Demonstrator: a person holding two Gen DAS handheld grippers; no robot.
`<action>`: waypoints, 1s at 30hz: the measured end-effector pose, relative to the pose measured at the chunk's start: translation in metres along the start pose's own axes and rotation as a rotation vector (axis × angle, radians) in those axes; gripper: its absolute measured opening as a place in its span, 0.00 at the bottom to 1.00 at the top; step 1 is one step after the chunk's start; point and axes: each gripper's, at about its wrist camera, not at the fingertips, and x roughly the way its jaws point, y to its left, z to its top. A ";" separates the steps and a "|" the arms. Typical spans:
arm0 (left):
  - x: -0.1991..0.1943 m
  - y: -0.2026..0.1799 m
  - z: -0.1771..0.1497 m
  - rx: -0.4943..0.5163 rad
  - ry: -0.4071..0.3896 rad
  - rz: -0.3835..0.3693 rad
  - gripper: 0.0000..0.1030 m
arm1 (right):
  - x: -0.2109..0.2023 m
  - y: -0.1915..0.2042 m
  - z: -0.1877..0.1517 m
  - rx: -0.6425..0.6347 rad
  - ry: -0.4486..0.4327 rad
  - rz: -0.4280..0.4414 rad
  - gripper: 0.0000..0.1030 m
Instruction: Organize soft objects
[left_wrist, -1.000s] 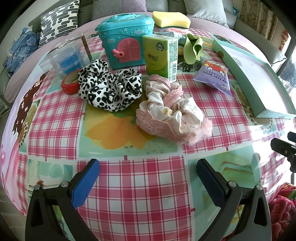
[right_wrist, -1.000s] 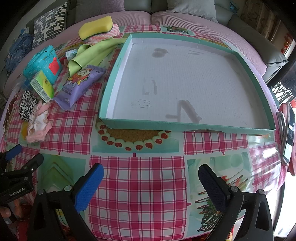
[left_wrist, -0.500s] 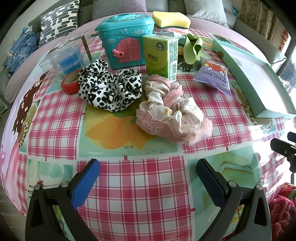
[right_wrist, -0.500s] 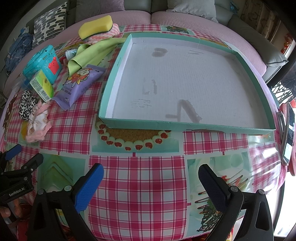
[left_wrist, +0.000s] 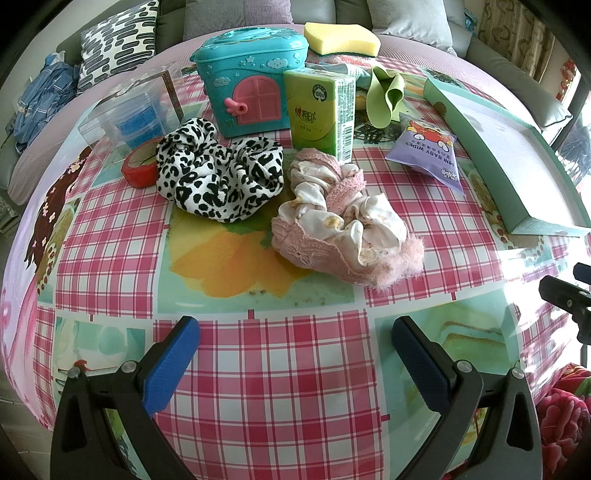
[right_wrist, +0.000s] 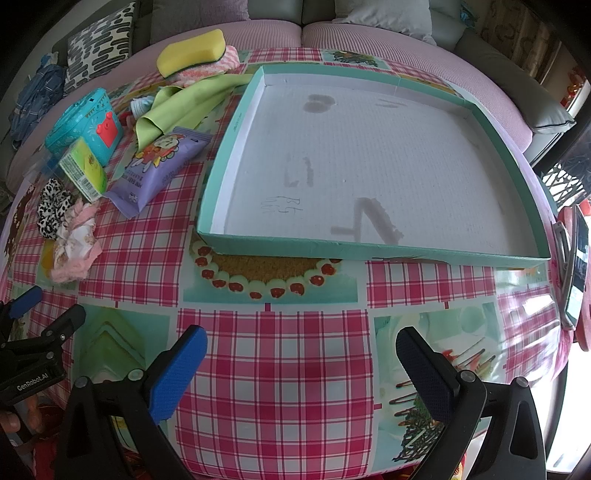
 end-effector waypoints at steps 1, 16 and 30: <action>0.000 0.000 0.000 0.000 0.000 0.000 1.00 | 0.000 0.000 0.000 0.000 0.001 0.000 1.00; -0.013 0.005 0.001 -0.008 -0.002 -0.021 1.00 | -0.017 0.000 -0.003 -0.003 -0.081 0.044 1.00; -0.063 0.049 0.073 -0.143 -0.018 -0.046 1.00 | -0.077 0.050 0.053 -0.146 -0.270 0.150 1.00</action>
